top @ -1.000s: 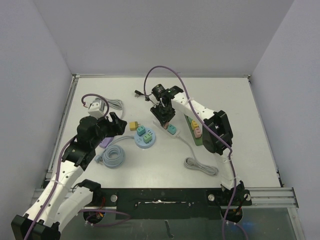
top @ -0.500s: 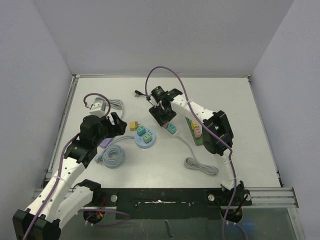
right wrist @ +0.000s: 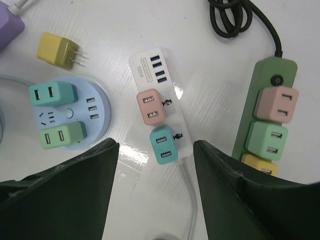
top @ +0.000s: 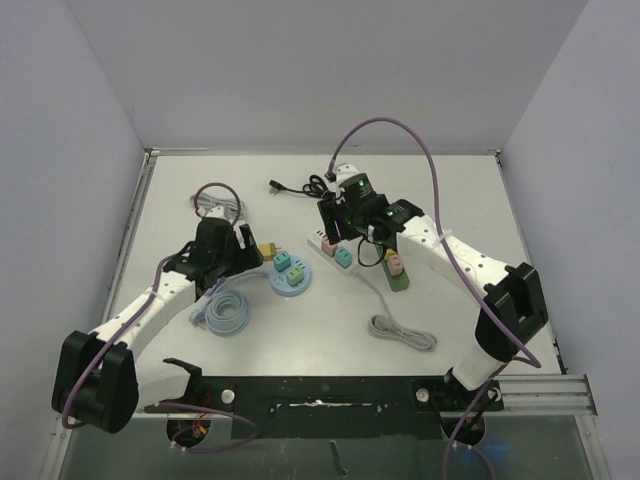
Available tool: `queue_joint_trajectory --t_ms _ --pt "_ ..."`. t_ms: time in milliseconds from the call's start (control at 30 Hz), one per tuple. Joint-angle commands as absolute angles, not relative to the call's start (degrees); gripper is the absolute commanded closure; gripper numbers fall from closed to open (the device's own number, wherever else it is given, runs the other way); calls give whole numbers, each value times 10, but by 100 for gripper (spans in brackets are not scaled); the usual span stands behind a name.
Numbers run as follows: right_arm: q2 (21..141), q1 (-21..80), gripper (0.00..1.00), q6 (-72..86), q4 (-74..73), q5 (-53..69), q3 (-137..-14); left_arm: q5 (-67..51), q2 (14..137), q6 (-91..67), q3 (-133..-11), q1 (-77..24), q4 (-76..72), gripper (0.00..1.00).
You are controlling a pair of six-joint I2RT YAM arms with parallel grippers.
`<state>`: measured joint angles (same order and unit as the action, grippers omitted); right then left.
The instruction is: Insert the plug
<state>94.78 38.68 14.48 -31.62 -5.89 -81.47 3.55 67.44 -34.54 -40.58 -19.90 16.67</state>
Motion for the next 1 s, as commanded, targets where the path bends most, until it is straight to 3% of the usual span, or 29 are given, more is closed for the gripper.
queue_joint_trajectory --t_ms 0,333,667,967 --pt "869 388 38 212 -190 -85 -730 67 746 -352 -490 -209 119 24" --pt "782 407 38 249 -147 -85 -632 64 938 -325 -627 -215 161 24" --pt "777 416 38 257 -146 -83 -614 31 1026 -312 -671 -215 186 24" --pt "778 417 38 263 -147 -85 -613 33 1036 -322 -660 -217 192 47"
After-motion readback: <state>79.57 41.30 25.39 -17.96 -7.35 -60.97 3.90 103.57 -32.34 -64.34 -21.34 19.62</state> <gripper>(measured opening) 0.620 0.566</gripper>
